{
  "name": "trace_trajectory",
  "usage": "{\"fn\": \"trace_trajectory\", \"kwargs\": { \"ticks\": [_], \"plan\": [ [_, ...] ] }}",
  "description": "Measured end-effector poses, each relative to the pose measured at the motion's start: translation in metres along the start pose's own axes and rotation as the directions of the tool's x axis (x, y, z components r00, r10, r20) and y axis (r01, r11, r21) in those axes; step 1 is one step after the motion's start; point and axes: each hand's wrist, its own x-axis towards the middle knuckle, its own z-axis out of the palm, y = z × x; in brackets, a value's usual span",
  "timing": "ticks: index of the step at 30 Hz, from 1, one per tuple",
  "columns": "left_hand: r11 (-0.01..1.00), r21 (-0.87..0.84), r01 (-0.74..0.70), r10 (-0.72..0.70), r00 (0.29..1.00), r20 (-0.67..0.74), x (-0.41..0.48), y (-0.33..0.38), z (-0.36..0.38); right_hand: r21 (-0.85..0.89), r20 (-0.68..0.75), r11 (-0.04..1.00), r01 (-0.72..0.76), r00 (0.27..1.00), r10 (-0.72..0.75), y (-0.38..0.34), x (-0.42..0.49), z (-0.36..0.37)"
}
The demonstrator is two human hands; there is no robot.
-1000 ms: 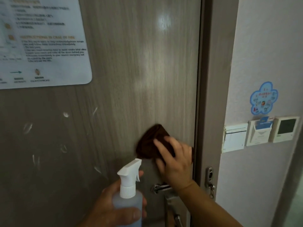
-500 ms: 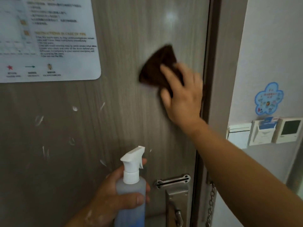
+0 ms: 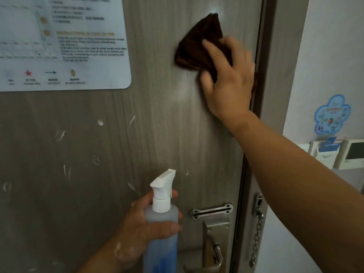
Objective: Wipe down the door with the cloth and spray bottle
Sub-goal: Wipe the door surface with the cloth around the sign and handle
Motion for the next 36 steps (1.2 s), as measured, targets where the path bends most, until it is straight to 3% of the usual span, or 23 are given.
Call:
{"fn": "trace_trajectory", "kwargs": {
  "ticks": [3, 6, 9, 12, 14, 18, 22, 24, 27, 29, 31, 34, 36],
  "plan": [
    [0.999, -0.043, 0.012, -0.012, 1.000, 0.007, -0.002, -0.002, 0.000, 0.002, 0.005, 1.000, 0.017, 1.000, -0.017, -0.006, -0.023, -0.001],
    [0.998, -0.066, 0.006, -0.003, 0.999, 0.041, -0.005, -0.004, -0.001, 0.013, 0.150, 0.991, 0.133, 0.980, -0.133, -0.010, -0.115, -0.009],
    [0.997, -0.070, 0.022, -0.018, 0.998, 0.063, -0.009, -0.004, -0.003, 0.087, 0.337, 0.933, 0.350, 0.871, -0.359, -0.015, -0.212, -0.024],
    [0.997, -0.068, 0.031, -0.026, 0.996, 0.081, -0.014, -0.002, -0.005, 0.138, 0.360, 0.874, 0.465, 0.799, -0.482, -0.006, -0.211, -0.027],
    [0.997, -0.076, 0.021, -0.013, 0.994, 0.106, -0.017, 0.001, -0.006, 0.102, 0.302, 0.879, 0.465, 0.828, -0.473, 0.002, -0.168, -0.021],
    [0.994, -0.101, 0.036, -0.027, 0.996, 0.089, -0.019, -0.001, -0.007, 0.014, 0.166, 0.963, 0.269, 0.949, -0.267, 0.004, -0.073, -0.010],
    [0.995, -0.084, 0.050, -0.042, 0.995, 0.095, -0.020, -0.007, -0.010, 0.002, 0.136, 0.975, 0.220, 0.966, -0.219, -0.006, -0.090, -0.008],
    [0.996, -0.075, 0.050, -0.043, 0.995, 0.088, -0.020, -0.010, -0.013, 0.057, 0.220, 0.943, 0.329, 0.917, -0.333, -0.009, -0.149, -0.012],
    [0.998, -0.057, 0.035, -0.030, 0.996, 0.083, -0.022, -0.011, -0.015, 0.211, 0.388, 0.813, 0.542, 0.717, -0.579, -0.010, -0.247, -0.027],
    [0.999, -0.037, 0.024, -0.022, 0.998, 0.066, -0.023, -0.009, -0.018, 0.261, 0.438, 0.757, 0.600, 0.625, -0.646, -0.006, -0.263, -0.031],
    [0.999, -0.034, 0.024, -0.022, 0.999, 0.040, -0.025, -0.008, -0.021, 0.230, 0.399, 0.772, 0.593, 0.665, -0.631, -0.003, -0.231, -0.025],
    [0.999, -0.038, 0.012, -0.011, 1.000, 0.013, -0.026, -0.004, -0.025, 0.095, 0.260, 0.870, 0.483, 0.832, -0.490, -0.003, -0.139, -0.010],
    [0.999, -0.037, 0.003, -0.002, 1.000, 0.009, -0.027, -0.001, -0.028, 0.015, 0.157, 0.946, 0.325, 0.933, -0.323, -0.005, -0.076, -0.001]
  ]
}}
